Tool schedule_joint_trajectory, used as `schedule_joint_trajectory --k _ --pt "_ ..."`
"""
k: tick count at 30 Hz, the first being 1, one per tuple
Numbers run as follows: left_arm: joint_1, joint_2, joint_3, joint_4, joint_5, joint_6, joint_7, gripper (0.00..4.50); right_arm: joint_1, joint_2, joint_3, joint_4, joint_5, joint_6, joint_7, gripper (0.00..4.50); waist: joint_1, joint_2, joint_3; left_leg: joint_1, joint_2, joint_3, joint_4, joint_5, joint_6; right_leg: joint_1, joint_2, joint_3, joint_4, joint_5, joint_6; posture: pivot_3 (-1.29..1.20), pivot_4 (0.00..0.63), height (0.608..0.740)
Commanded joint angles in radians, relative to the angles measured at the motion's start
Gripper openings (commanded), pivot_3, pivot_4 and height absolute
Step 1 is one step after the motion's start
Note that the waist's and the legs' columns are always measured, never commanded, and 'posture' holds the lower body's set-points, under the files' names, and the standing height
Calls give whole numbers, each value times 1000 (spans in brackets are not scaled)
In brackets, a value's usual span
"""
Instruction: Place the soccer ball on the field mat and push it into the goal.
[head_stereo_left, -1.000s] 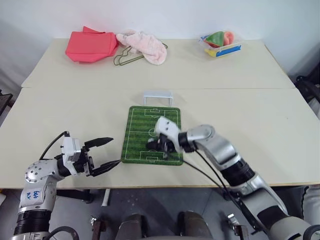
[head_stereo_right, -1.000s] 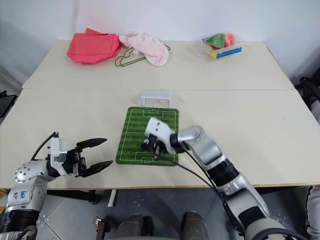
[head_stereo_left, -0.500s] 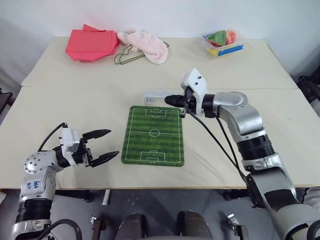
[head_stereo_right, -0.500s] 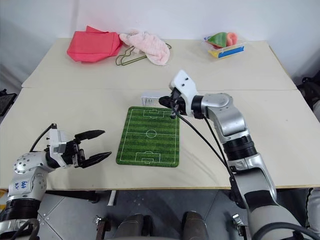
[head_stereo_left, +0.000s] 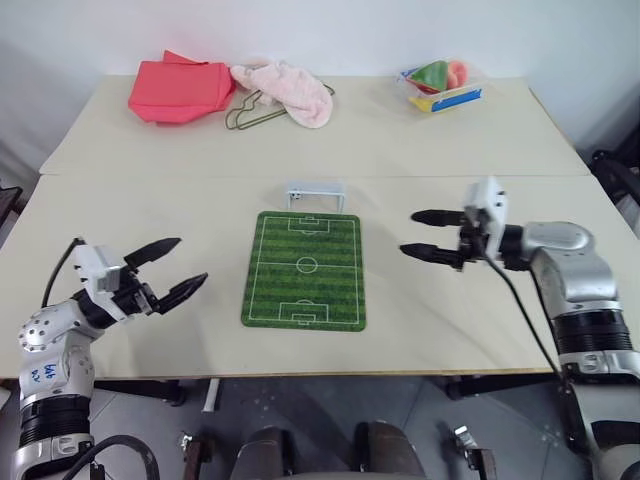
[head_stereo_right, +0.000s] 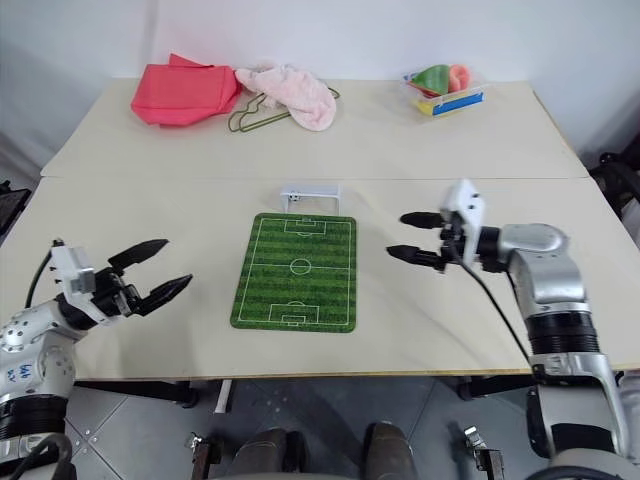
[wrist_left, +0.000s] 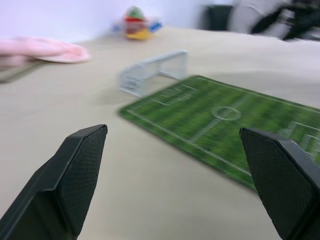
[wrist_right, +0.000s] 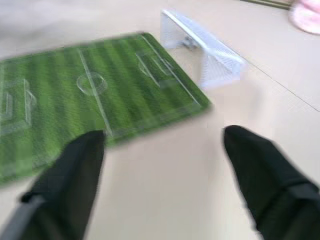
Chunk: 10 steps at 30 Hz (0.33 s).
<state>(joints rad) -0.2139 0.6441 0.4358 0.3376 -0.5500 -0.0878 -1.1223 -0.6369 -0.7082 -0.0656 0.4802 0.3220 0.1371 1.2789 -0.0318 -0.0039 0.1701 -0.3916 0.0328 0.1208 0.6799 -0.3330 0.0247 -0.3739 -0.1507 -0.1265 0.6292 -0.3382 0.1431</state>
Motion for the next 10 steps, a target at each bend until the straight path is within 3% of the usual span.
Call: schedule_joint_trajectory --k 1,4,10 --pt "40 28 50 1 -29 19 -2 4500 15 -32 -40 70 21 -60 74 4479 0 0 0 0 0 0 0 0 0 0 0 0 0 0 0 0 150 740" --pt "59 37 68 4 -33 37 0 4500 25 -47 -50 104 34 -47 131 4479 1 1 0 0 0 0 1 0 0 0 0 0 0 0 0 0 150 740" --pt "54 49 72 23 -11 31 8 4500 65 -44 -61 64 32 -19 82 4479 1 1 0 0 4 0 2 0 0 0 0 0 1 0 0 0 150 740"
